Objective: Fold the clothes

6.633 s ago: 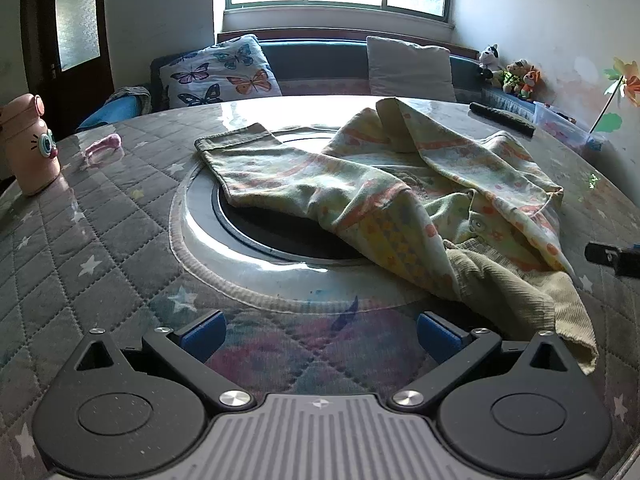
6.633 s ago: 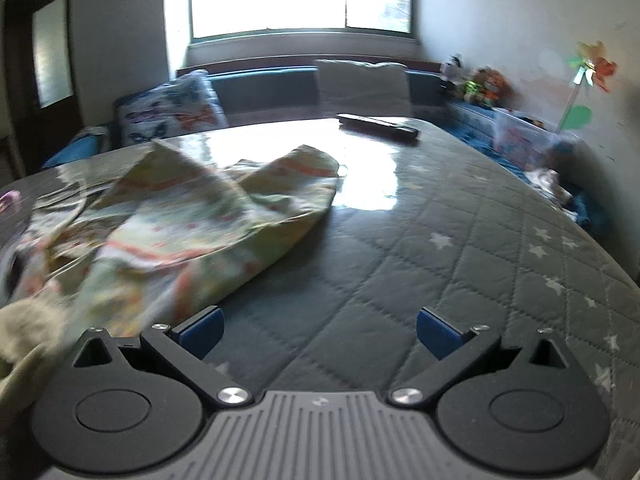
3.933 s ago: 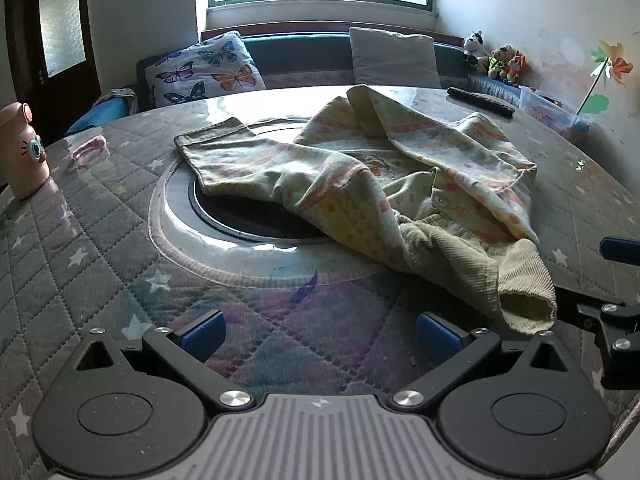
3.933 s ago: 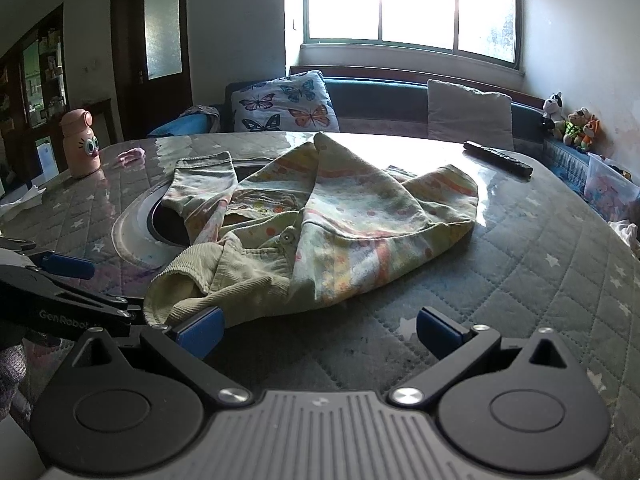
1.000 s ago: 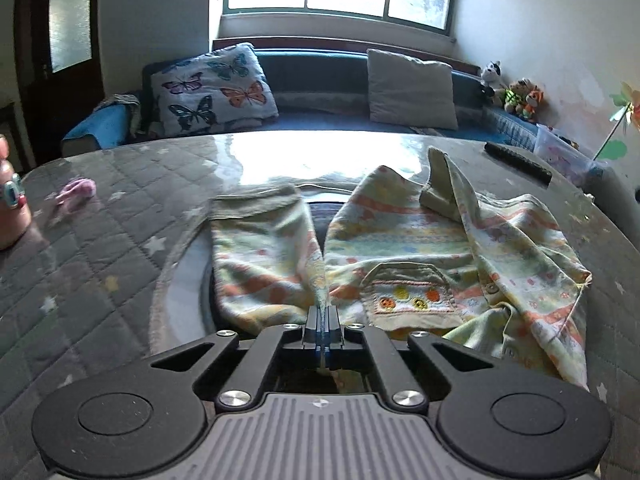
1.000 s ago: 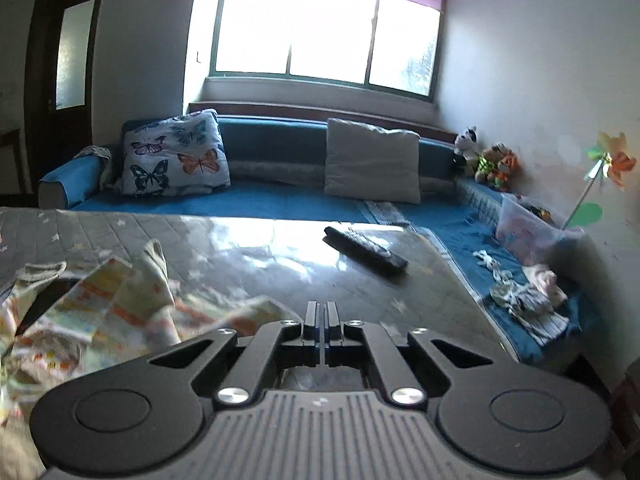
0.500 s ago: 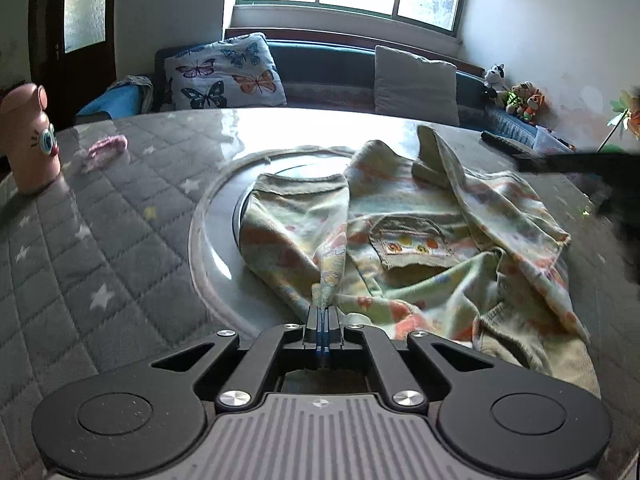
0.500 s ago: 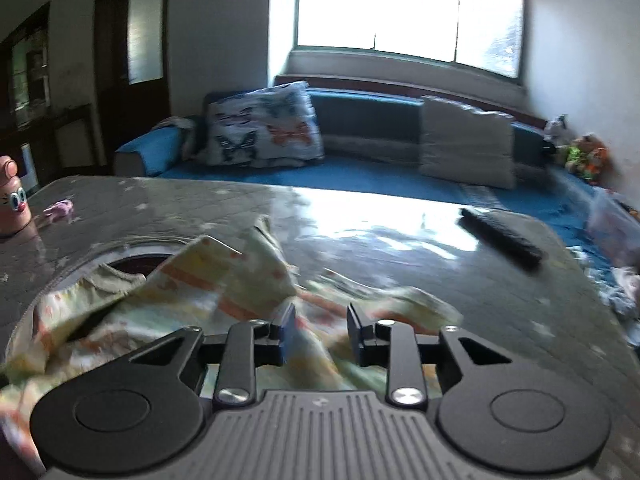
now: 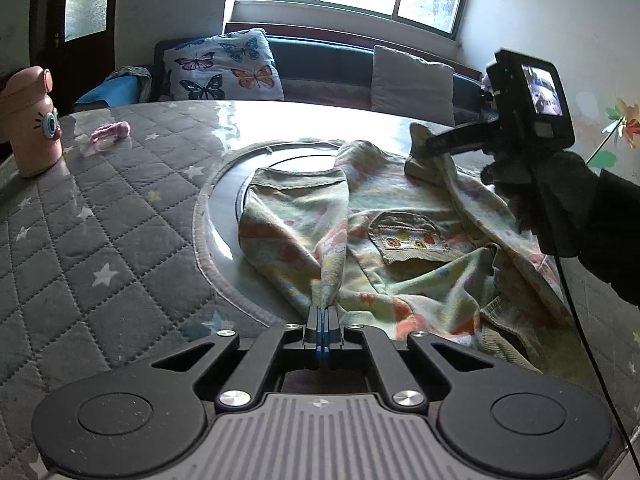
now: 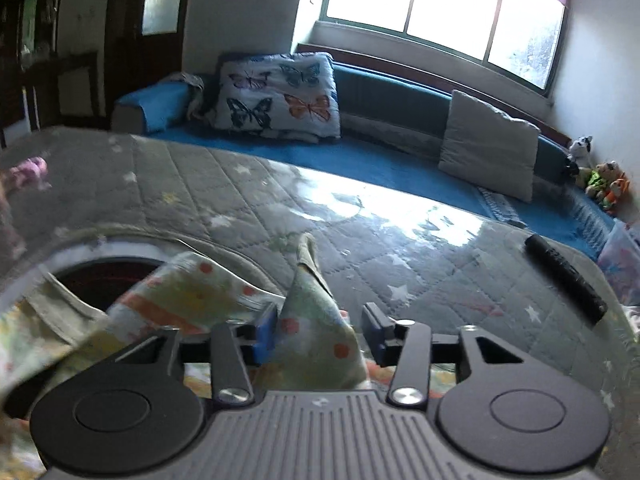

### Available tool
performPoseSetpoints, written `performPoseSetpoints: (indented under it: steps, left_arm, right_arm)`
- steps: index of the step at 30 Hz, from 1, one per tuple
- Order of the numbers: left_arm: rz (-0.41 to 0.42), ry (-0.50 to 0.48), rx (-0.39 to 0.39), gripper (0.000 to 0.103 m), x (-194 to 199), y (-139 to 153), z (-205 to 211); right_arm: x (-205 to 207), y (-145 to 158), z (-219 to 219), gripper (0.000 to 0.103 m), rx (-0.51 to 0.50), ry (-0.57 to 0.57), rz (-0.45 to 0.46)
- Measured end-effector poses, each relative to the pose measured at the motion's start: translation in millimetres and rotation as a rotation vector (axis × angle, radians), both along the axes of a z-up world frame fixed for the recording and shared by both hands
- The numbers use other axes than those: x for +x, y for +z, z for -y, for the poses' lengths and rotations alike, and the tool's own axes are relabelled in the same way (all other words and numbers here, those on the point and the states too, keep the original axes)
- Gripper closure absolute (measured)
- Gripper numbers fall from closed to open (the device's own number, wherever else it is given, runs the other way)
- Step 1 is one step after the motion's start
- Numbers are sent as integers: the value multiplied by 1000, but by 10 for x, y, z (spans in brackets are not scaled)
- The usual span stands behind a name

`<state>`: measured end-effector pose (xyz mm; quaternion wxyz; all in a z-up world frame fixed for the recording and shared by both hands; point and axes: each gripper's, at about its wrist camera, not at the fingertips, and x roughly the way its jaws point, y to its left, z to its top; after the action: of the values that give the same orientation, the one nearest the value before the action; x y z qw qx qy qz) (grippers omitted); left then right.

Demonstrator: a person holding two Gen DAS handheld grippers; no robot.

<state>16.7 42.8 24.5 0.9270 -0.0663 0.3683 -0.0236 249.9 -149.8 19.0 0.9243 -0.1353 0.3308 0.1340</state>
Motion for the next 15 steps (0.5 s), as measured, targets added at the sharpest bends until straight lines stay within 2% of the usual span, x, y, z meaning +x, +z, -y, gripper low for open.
performPoseSetpoints:
  steps: [1,3,8,15]
  left_arm:
    - [1,1,-1,102,-4,1,-10]
    - [4,3,-1,102,-19,4,-14]
    - [14,7,4,102,-67,16,-14]
    - [20,20,16,102,-166,29,-47]
  right_arm:
    - [-5,-5,31,94,-1,-10,-3]
    - [-36,7,115,99,-3,-29,1]
    - [-285,194,459,100,-21,-64,66]
    - [-821,530,1256,100,-37,-182,156]
